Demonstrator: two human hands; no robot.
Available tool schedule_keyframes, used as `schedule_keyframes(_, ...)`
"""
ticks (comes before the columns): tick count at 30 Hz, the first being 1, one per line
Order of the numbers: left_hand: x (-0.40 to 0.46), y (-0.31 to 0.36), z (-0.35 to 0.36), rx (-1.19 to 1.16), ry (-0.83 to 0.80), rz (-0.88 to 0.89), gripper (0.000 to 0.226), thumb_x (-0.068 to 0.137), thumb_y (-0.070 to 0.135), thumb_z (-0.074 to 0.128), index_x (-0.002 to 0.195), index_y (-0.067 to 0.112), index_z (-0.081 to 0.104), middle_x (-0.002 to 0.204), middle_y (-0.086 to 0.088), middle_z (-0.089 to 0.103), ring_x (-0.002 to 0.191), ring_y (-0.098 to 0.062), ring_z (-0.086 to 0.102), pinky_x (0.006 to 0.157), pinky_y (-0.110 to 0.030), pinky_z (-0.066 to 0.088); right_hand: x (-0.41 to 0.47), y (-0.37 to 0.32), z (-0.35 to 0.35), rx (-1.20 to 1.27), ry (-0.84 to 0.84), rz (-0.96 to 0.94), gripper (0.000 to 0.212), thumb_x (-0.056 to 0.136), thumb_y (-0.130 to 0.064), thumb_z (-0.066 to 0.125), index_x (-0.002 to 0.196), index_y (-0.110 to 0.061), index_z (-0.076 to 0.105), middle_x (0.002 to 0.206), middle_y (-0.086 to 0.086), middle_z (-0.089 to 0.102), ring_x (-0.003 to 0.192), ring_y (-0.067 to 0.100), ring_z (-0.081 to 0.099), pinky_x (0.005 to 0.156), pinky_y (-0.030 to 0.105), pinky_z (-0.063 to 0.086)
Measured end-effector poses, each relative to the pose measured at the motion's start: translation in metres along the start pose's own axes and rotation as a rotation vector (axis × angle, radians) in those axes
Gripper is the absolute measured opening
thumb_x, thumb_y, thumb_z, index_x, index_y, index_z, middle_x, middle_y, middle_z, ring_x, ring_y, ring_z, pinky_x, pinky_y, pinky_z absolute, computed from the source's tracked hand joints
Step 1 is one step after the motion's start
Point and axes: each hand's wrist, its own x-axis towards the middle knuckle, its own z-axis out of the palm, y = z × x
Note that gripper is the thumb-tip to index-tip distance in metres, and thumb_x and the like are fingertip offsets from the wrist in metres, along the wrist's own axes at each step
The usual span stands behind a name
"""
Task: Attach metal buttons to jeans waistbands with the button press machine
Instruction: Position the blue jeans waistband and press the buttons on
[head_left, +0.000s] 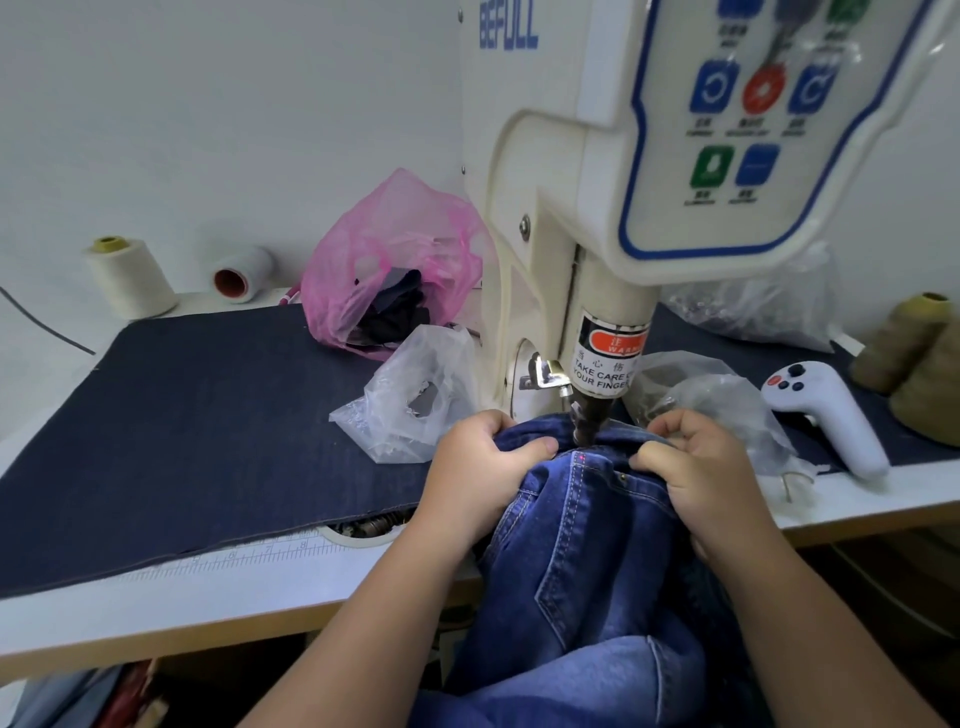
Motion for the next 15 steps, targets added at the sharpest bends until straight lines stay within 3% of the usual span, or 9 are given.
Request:
schedule_keyframes(6, -0.0010, 0.0013, 0.0004, 0.010, 0.020, -0.004, 0.029, 0.079, 0.031, 0.079, 0.074, 0.009, 0.060, 0.064, 0.000, 0.064, 0.061, -0.014, 0.056, 0.062, -0.030, 0.046, -0.0008, -0.0013, 0.0010, -0.041, 0.037, 0.003, 0.013, 0.057, -0.014, 0.064, 0.069, -0.021, 0.063, 0.056, 0.006, 0.062, 0.050, 0.016, 0.054, 0.046, 0.029, 0.043)
schedule_keyframes(15, -0.0012, -0.0008, 0.0010, -0.015, 0.003, -0.033, 0.029, 0.077, 0.033, 0.080, 0.073, 0.012, 0.060, 0.062, 0.003, 0.063, 0.060, -0.010, 0.056, 0.064, -0.031, 0.046, 0.0017, 0.0057, -0.0026, -0.047, 0.030, -0.023, 0.024, 0.072, 0.004, 0.066, 0.069, -0.019, 0.063, 0.054, 0.005, 0.059, 0.047, 0.013, 0.051, 0.040, 0.021, 0.041)
